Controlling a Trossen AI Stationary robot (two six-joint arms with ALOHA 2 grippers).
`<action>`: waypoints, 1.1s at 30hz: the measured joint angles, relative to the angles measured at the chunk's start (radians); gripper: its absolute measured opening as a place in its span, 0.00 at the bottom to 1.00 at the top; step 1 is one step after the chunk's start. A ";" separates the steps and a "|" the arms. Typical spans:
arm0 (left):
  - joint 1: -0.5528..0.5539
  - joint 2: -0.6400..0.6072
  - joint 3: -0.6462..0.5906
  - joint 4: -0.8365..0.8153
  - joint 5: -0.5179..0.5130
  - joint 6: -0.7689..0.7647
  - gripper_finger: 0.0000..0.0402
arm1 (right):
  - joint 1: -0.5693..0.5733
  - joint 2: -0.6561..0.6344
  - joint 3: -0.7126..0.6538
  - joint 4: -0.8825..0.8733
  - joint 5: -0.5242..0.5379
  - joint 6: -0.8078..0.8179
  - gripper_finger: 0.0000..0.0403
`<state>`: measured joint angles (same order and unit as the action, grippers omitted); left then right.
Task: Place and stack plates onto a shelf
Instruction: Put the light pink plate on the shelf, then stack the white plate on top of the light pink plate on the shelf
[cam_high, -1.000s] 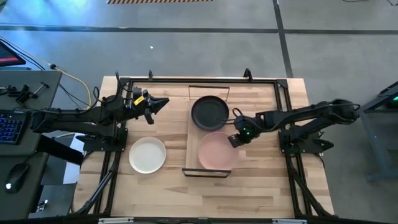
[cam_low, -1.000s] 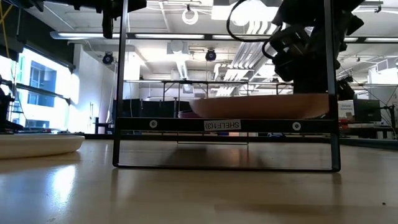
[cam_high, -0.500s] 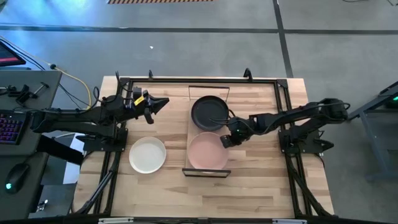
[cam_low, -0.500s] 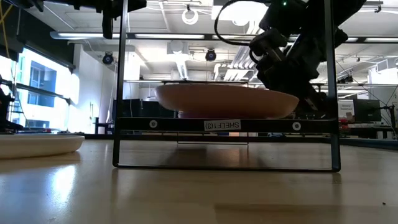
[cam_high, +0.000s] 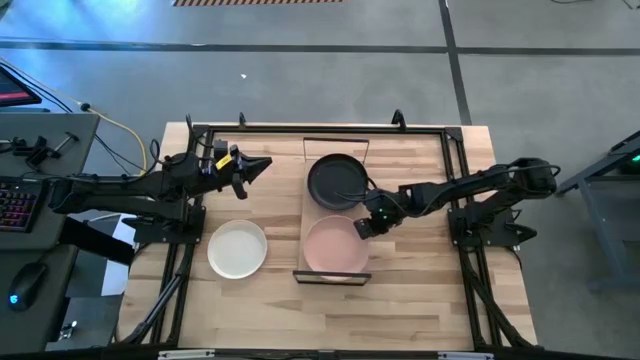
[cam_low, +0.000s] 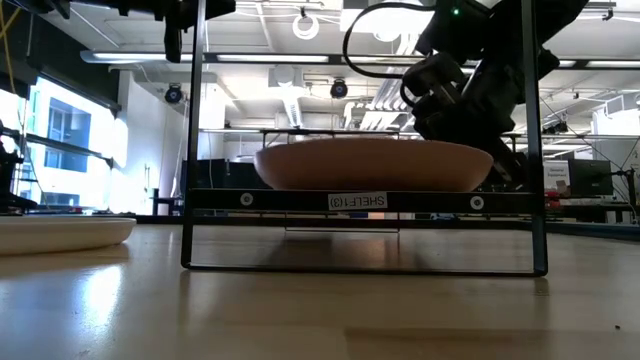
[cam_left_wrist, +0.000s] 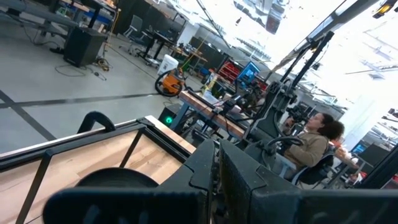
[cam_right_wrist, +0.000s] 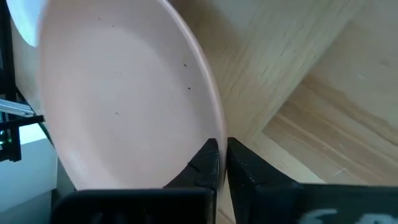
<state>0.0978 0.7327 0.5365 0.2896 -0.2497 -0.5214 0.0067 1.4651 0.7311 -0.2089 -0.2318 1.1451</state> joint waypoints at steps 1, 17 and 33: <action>0.000 0.000 0.000 0.000 0.000 -0.001 0.04 | 0.000 0.000 0.000 0.000 0.008 0.000 0.03; 0.000 0.000 0.000 -0.003 0.006 -0.016 0.04 | -0.060 -0.216 0.001 -0.125 0.099 -0.152 0.46; 0.000 -0.002 0.000 -0.006 0.031 0.141 0.04 | 0.028 -0.524 0.002 0.221 0.462 -0.692 0.47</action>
<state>0.0975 0.7307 0.5365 0.2836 -0.2188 -0.3808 0.0342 0.9409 0.7330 0.0118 0.2301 0.4530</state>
